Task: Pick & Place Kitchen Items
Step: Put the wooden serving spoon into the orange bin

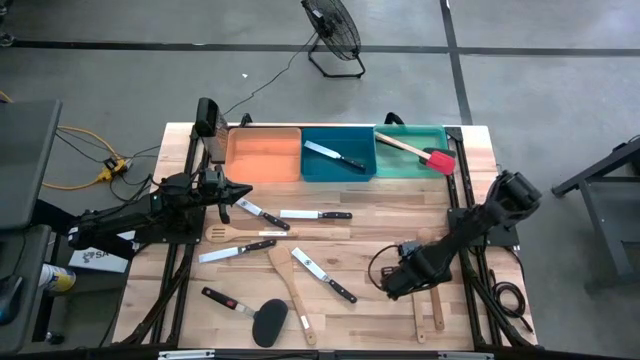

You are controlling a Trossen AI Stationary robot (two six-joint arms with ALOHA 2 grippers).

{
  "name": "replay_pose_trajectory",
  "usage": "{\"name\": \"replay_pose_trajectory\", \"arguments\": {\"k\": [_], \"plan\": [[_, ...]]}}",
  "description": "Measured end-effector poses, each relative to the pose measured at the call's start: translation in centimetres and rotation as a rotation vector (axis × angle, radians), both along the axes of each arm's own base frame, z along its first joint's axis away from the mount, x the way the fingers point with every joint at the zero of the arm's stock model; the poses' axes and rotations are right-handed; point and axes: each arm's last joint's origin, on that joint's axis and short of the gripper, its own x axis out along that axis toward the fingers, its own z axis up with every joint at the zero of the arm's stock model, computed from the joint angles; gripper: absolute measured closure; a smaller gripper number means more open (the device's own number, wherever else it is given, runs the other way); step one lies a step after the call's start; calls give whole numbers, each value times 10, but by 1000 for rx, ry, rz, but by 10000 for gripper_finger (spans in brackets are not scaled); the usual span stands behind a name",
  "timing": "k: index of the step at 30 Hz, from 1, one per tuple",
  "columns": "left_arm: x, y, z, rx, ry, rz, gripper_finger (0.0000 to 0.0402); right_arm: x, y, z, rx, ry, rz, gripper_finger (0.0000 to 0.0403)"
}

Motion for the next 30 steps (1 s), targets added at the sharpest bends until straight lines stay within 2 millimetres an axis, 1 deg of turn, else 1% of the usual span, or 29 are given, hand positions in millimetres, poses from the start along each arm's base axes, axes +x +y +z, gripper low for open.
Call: {"name": "replay_pose_trajectory", "arguments": {"k": [10,15,22,30], "plan": [[0,0,0,0,0,0,402,-2,-1,-1,-36,7,-26,183],[0,0,0,0,0,0,402,-8,-4,-10,-18,49,-32,183],[0,0,0,0,0,0,402,-11,-6,-20,1,13,-30,183],[0,0,0,0,0,0,402,-19,-13,-31,7,1,-30,183]]}}
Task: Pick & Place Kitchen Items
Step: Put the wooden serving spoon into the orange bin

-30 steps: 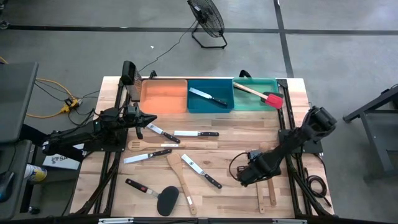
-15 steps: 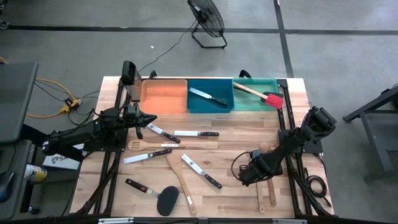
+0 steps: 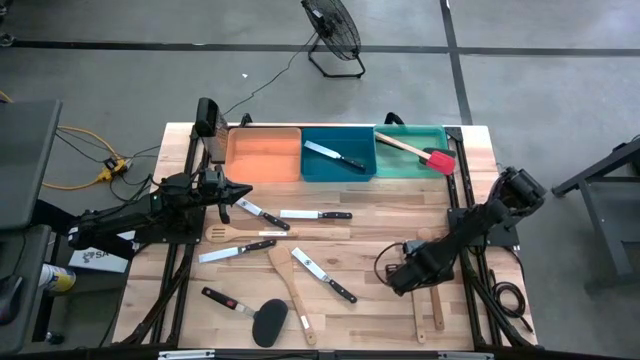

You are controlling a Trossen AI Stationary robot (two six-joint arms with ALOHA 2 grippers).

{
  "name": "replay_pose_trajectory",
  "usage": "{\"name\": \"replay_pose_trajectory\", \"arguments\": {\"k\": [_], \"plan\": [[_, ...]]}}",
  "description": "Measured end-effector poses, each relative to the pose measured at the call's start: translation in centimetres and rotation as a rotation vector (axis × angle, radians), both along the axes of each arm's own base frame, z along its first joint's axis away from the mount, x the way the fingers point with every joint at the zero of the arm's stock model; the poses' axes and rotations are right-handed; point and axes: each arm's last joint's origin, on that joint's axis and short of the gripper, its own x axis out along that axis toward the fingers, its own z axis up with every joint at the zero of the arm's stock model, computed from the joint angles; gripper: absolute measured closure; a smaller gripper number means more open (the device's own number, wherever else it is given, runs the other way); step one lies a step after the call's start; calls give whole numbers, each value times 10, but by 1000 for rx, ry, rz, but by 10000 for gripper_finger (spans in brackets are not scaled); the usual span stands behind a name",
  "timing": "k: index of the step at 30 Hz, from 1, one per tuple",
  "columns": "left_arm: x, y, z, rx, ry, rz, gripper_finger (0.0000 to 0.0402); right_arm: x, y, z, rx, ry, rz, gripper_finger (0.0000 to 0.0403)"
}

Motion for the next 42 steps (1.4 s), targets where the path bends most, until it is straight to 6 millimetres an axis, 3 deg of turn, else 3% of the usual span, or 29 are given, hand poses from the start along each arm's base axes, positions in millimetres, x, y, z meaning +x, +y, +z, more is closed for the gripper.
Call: {"name": "replay_pose_trajectory", "arguments": {"k": [13,32,42], "plan": [[0,0,0,0,0,0,402,-4,-3,-11,29,-55,-15,185],[0,0,0,0,0,1,402,-2,-3,-11,25,-77,19,321],[0,0,0,0,0,0,402,-2,-3,-9,6,-106,121,324]]}}
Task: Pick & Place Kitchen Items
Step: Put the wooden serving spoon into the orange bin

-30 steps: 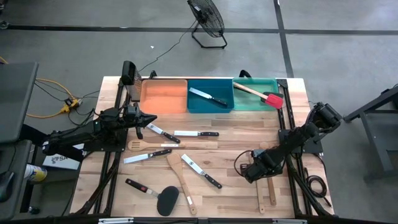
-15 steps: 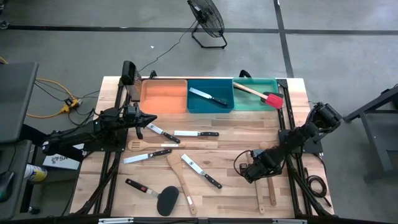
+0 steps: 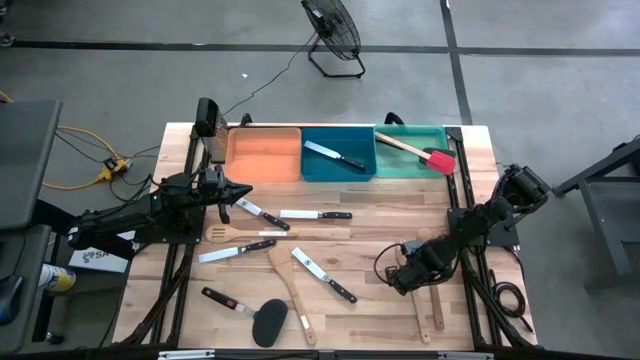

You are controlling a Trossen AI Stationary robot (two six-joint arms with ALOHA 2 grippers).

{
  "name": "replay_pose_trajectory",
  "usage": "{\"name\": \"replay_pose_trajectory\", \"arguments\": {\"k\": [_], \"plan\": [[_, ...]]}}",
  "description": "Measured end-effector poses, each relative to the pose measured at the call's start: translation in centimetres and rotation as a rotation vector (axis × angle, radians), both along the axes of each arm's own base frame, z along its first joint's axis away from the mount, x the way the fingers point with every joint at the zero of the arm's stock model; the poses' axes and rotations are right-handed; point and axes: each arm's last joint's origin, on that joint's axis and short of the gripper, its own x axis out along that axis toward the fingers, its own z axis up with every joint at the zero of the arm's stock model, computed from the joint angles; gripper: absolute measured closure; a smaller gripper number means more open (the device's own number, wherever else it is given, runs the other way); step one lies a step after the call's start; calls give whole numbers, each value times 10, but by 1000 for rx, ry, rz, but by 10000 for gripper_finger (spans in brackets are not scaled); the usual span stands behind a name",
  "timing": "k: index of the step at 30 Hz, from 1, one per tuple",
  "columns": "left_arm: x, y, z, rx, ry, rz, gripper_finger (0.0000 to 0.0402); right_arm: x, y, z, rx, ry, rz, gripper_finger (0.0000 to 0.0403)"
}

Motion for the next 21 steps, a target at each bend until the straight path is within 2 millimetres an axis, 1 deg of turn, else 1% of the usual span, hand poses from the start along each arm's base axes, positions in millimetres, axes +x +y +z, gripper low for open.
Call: {"name": "replay_pose_trajectory", "arguments": {"k": [7,12,15,21], "plan": [[0,0,0,0,0,0,402,2,-1,12,-103,-37,81,324],[0,0,0,0,0,1,402,6,-4,17,-210,-122,123,324],[0,0,0,0,0,1,402,13,-4,22,-273,-181,160,325],[0,0,0,0,0,0,402,34,-4,42,-301,-267,253,327]]}}
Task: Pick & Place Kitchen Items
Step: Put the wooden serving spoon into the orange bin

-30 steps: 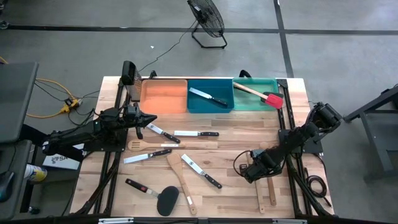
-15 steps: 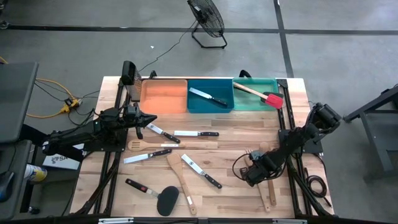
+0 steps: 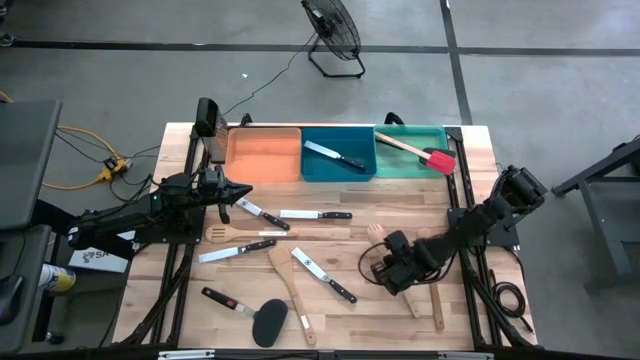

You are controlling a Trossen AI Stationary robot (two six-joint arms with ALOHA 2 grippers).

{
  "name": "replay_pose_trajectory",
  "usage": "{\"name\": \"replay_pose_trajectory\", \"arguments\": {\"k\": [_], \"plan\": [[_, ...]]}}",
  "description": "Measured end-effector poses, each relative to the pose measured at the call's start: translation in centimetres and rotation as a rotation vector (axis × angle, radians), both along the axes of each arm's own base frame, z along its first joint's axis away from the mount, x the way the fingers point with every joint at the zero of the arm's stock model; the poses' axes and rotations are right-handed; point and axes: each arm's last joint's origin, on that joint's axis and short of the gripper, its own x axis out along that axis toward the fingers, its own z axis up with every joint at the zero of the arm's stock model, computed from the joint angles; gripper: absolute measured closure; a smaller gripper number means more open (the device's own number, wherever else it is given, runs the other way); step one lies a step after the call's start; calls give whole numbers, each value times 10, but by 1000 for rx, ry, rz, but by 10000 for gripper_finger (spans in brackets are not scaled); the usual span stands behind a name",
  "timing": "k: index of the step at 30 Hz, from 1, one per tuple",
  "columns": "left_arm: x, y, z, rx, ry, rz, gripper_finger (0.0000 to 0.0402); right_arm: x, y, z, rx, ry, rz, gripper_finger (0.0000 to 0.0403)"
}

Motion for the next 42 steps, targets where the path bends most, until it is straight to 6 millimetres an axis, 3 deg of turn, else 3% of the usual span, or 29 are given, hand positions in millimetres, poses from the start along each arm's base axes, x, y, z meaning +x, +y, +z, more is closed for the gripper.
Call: {"name": "replay_pose_trajectory", "arguments": {"k": [15,28,34,42], "plan": [[0,0,1,2,-7,0,402,45,-21,44,-170,-108,245,327],[0,0,5,-24,-70,-4,402,107,-80,75,-466,-437,462,327],[0,0,5,-27,-70,-8,402,118,-110,84,-531,-505,504,327],[1,-2,10,4,-108,-78,402,125,-132,93,-593,-571,565,327]]}}
